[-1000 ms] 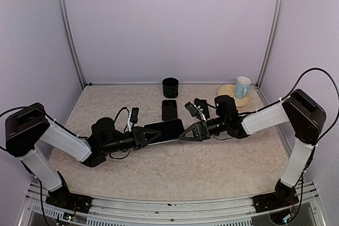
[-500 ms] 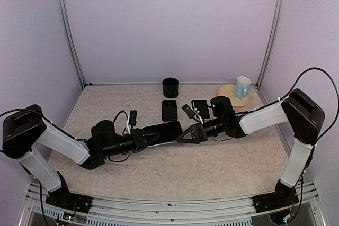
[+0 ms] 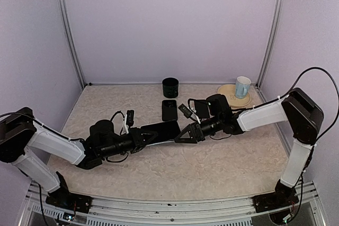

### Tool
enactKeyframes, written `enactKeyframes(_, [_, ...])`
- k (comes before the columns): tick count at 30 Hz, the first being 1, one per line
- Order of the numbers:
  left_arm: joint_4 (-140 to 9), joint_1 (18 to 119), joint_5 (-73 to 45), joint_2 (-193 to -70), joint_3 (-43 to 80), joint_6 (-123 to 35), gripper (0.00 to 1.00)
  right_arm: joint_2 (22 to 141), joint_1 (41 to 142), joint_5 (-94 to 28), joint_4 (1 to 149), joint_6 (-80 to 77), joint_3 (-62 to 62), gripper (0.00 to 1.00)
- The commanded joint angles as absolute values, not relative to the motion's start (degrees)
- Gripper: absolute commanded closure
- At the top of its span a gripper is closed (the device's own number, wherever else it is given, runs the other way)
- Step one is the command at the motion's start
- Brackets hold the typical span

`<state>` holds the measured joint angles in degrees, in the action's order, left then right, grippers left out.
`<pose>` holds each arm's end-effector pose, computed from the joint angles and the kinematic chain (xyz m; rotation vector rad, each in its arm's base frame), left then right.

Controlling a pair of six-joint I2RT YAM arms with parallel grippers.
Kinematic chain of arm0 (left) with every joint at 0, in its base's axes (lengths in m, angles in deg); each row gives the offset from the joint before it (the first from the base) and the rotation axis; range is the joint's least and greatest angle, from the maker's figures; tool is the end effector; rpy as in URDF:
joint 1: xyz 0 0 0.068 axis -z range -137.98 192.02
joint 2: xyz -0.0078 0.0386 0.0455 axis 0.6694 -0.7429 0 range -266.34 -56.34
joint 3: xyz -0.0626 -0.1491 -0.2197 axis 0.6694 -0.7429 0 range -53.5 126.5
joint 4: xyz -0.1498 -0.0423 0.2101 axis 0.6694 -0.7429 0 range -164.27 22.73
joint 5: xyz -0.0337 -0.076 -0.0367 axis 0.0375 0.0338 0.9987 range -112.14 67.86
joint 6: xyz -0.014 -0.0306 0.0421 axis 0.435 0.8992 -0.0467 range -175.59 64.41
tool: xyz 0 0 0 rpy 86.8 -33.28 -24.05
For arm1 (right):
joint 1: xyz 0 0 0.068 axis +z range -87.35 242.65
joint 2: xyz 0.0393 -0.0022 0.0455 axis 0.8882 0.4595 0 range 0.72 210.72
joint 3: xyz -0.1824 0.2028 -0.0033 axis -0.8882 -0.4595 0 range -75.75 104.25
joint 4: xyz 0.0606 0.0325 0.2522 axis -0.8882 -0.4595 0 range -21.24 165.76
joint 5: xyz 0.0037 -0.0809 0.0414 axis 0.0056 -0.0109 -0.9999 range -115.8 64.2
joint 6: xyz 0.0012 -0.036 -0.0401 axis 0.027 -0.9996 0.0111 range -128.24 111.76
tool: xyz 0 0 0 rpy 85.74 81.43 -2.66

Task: Put the phone into the phone case
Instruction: Press the bottom corners of the phone case.

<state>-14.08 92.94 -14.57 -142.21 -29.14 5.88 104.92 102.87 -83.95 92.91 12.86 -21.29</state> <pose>0.1721 -0.2193 0.1742 -0.0693 1.9846 -1.4971 0.2608 0.2601 0.1712 -1.0306 2.0678 1.6743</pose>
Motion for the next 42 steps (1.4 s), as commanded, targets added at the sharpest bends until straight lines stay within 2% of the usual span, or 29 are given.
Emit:
enactKeyframes(1, [-11.8, 91.3, -25.7, -139.5, -28.0, 5.8, 1.0, 104.9, 105.9, -91.8, 84.4, 6.8, -20.5, 0.58])
enactKeyframes(6, [-17.5, 91.2, -26.4, -137.7, -26.9, 6.3, 1.0, 102.3, 105.9, -86.6, 72.1, -4.4, -18.6, 0.56])
enactKeyframes(11, [-22.9, 91.2, -26.8, -135.5, -25.2, 6.8, 1.0, 99.1, 106.1, -80.7, 70.9, -12.0, -20.5, 0.53])
enactKeyframes(20, [-27.3, 91.2, -26.4, -133.3, -23.5, 6.2, 1.0, 89.7, 107.4, -62.4, 79.9, -21.9, -28.4, 0.49])
enactKeyframes(28, [-22.3, 91.1, -20.8, -135.2, -23.4, 6.6, 1.0, 80.5, 112.9, -47.3, 94.7, -36.4, -39.1, 0.46])
enactKeyframes(36, [-17.5, 91.4, -13.8, -138.3, -22.4, 6.8, 1.0, 80.6, 115.5, -38.3, 97.3, -39.8, -38.7, 0.46])
enactKeyframes(42, [-17.1, 92.2, -13.6, -139.7, -21.6, 7.2, 1.0, 82.0, 118.7, -33.7, 98.5, -43.5, -38.4, 0.46])
